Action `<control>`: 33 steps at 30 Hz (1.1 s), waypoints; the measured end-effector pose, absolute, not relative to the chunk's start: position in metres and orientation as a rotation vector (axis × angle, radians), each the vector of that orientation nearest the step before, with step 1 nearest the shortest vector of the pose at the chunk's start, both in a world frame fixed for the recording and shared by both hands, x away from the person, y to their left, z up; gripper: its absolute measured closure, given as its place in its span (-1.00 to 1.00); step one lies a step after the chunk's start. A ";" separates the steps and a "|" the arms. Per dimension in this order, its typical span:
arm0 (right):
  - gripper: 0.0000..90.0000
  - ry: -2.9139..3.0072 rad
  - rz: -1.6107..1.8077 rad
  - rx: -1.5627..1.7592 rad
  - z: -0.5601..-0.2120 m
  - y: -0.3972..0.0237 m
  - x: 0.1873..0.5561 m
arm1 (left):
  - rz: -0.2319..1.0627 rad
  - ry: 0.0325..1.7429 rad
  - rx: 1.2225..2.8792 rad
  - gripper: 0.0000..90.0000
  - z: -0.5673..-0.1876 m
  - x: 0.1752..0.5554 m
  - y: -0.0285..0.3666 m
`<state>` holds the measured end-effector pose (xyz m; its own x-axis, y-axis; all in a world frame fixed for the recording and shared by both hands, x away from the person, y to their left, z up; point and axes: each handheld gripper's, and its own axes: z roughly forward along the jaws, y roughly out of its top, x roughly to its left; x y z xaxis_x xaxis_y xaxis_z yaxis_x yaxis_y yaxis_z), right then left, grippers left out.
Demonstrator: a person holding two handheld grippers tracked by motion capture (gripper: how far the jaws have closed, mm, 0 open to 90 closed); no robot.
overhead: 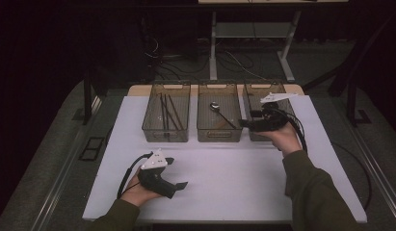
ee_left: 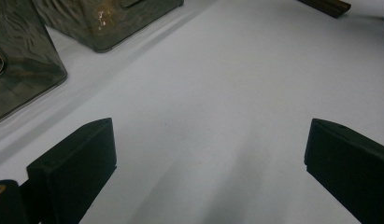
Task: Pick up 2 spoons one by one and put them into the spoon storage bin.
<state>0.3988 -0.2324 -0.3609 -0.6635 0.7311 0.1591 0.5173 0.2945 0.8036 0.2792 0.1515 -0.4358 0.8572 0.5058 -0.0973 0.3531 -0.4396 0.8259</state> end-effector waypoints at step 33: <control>0.99 2.475 1.125 1.187 -0.406 -0.307 0.305 | 0.208 0.652 2.061 -0.96 -0.436 0.278 0.153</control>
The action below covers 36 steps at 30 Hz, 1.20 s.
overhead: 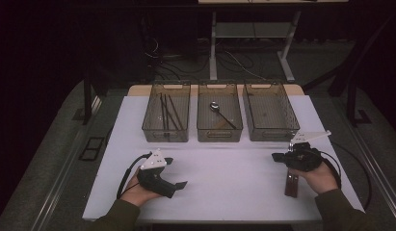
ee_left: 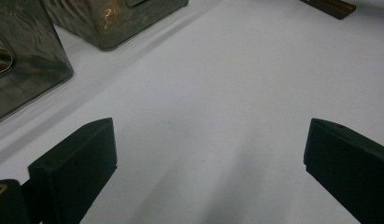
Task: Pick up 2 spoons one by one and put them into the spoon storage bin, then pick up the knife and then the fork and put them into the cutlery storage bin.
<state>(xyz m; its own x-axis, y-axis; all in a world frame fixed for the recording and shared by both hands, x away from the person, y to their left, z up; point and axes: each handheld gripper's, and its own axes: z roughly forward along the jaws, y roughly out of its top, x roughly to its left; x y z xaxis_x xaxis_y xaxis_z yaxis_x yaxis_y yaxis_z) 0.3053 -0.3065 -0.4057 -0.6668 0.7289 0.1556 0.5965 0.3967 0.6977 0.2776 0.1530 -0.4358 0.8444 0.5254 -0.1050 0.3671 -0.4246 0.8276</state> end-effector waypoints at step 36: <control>0.99 2.643 0.944 1.184 -0.436 -0.316 0.245 | 0.215 0.656 2.076 -0.96 -0.436 0.279 0.154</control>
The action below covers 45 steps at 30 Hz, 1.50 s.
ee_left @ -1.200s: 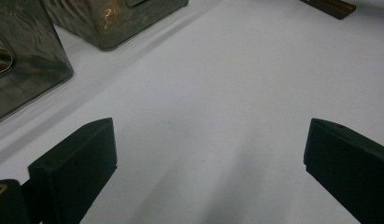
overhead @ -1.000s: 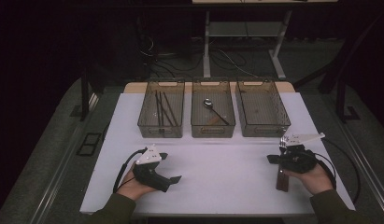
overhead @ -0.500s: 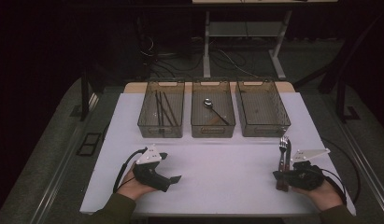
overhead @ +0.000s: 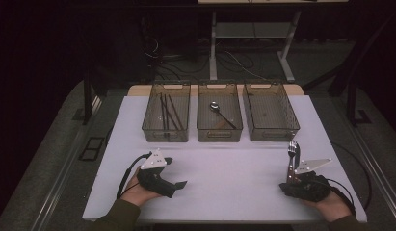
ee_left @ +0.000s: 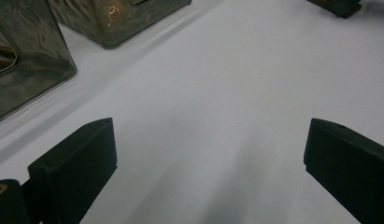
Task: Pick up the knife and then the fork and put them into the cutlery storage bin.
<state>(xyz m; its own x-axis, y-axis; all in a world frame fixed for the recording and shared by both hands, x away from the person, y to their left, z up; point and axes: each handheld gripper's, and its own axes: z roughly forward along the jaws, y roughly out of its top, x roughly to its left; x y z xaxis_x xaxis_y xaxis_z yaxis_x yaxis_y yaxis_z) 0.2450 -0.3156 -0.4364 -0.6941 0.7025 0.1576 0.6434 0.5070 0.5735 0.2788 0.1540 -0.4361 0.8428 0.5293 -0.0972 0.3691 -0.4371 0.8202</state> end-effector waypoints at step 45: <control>0.99 2.518 0.791 1.296 -0.437 -0.362 0.252 | 0.205 0.637 2.055 -1.00 -0.435 0.281 0.156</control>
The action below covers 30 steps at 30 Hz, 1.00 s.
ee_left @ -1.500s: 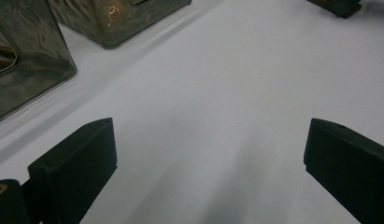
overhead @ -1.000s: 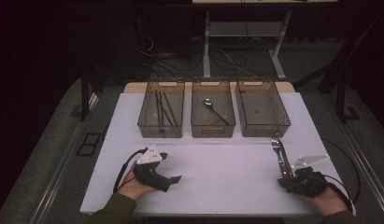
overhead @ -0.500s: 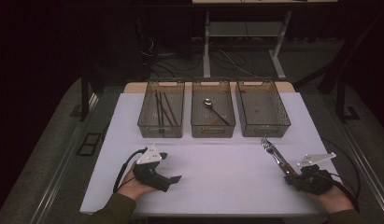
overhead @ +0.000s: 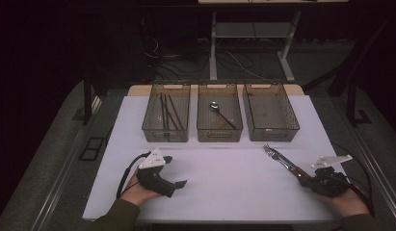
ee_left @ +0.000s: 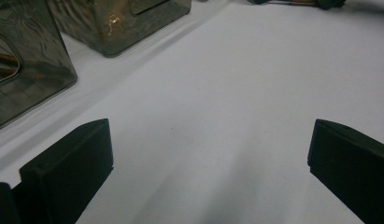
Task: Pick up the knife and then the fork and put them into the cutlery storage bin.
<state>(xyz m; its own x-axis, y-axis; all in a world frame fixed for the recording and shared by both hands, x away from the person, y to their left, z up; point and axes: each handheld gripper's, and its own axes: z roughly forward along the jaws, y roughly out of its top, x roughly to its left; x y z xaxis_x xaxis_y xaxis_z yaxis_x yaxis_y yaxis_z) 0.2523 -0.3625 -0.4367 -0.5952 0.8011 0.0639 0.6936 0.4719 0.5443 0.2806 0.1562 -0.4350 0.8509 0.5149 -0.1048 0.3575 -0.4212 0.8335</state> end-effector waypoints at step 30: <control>0.43 2.488 0.863 1.237 -0.411 -0.369 0.273 | 0.200 0.639 2.060 -1.00 -0.436 0.280 0.154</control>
